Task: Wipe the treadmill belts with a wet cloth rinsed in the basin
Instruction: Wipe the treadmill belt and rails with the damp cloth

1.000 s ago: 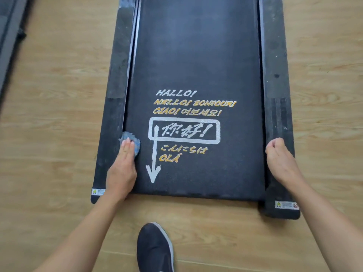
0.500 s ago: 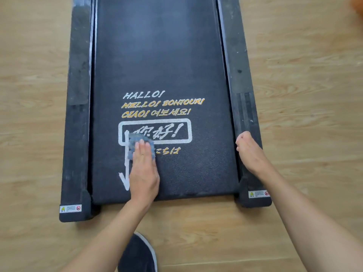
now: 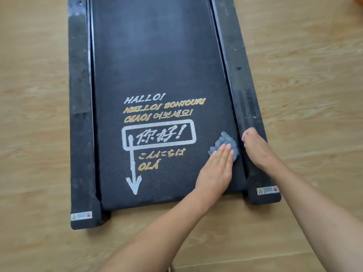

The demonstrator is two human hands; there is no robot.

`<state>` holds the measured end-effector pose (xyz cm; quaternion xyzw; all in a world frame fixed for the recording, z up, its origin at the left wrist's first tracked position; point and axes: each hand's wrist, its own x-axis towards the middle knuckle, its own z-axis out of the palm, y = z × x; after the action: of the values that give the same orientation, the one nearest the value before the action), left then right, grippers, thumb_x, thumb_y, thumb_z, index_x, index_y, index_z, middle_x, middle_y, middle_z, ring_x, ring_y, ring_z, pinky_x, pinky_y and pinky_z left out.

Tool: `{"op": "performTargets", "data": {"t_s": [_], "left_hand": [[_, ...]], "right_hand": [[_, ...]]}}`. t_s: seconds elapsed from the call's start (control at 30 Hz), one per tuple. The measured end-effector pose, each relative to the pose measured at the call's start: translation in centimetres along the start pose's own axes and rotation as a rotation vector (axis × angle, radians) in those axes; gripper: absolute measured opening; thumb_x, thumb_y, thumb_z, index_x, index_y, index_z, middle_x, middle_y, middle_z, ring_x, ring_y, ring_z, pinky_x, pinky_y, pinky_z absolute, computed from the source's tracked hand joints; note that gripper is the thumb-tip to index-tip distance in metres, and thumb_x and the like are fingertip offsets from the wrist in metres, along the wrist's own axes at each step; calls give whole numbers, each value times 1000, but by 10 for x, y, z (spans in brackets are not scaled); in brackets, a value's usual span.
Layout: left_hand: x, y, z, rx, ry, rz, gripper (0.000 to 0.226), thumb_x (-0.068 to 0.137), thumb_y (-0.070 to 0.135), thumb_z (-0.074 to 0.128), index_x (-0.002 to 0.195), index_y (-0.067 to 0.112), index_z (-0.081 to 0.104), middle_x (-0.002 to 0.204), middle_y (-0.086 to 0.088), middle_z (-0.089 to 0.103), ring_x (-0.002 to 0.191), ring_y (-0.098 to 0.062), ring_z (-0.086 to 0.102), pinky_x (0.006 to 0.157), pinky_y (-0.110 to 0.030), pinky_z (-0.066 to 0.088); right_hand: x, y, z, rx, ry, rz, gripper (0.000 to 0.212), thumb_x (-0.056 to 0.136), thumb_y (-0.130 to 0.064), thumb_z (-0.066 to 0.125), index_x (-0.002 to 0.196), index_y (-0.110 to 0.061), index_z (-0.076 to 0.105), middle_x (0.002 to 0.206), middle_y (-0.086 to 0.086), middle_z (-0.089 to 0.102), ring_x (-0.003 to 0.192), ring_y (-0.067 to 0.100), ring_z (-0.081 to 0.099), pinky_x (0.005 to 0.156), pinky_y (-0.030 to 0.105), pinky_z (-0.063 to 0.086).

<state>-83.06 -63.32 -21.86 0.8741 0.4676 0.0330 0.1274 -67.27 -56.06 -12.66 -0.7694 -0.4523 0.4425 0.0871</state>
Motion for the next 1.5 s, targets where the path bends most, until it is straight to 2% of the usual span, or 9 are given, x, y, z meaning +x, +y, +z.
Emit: {"op": "performTargets", "data": {"t_s": [0.23,0.37,0.53,0.67,0.93,1.13,1.23,1.37,1.5], "left_hand": [[-146,-147,-45,143,53,-424,60,95,-13,39,155,-10,39,163,-28,39,152,-37,41,122,-43,41],[-207,-205,-70,107,41,-717,70,82,-22,32,151,-14,41,158,-29,45,145,-41,50,101,-47,59],[-189,-179,-57,-105,116,-899,78,88,-23,32,163,-4,22,174,-17,14,163,-30,12,130,-41,25],[-167,-141,-36,-120,189,-826,69,95,-9,22,163,-5,24,174,-20,16,163,-34,14,132,-33,10],[-74,-49,-18,-94,153,-306,62,94,0,39,155,-11,39,163,-30,35,155,-44,32,126,-51,32],[-9,40,10,50,-41,89,58,103,3,-2,152,-13,23,160,-26,43,152,-38,41,124,-44,36],[-14,24,-2,74,-70,151,61,106,7,3,154,-6,37,159,-19,49,151,-33,43,126,-42,32],[-60,-27,-16,29,-28,71,52,105,3,27,151,-3,51,161,-20,46,151,-33,44,122,-43,39],[-147,-113,-42,13,78,-328,59,100,-9,15,147,-10,52,156,-26,49,146,-38,50,115,-48,49]], "right_hand": [[1,5,4,-49,-19,-5,24,93,-33,29,101,-21,47,103,10,61,97,34,54,79,41,39],[2,2,7,-63,-6,-35,21,98,-26,32,104,-14,48,108,13,59,100,37,53,80,41,35],[-2,-2,12,-108,3,-56,18,99,-20,32,101,-11,48,103,10,58,95,35,54,81,44,40],[-2,-3,9,-106,-5,-54,17,97,-19,32,97,-12,46,97,8,57,85,28,51,74,41,37],[0,-3,6,-152,5,-66,17,98,-22,31,94,-13,45,93,3,54,84,26,51,69,40,36],[5,-2,9,-103,18,-24,19,104,-22,32,95,-14,46,96,1,54,90,26,49,75,39,32],[6,-1,9,-100,21,-15,19,101,-24,32,97,-14,48,99,4,56,94,31,52,81,43,38],[4,0,8,-121,5,-6,18,98,-24,33,99,-14,48,100,5,58,95,33,53,76,42,36],[3,2,8,-130,-10,-25,18,97,-27,31,98,-17,47,101,5,58,96,34,52,77,42,37]]}}
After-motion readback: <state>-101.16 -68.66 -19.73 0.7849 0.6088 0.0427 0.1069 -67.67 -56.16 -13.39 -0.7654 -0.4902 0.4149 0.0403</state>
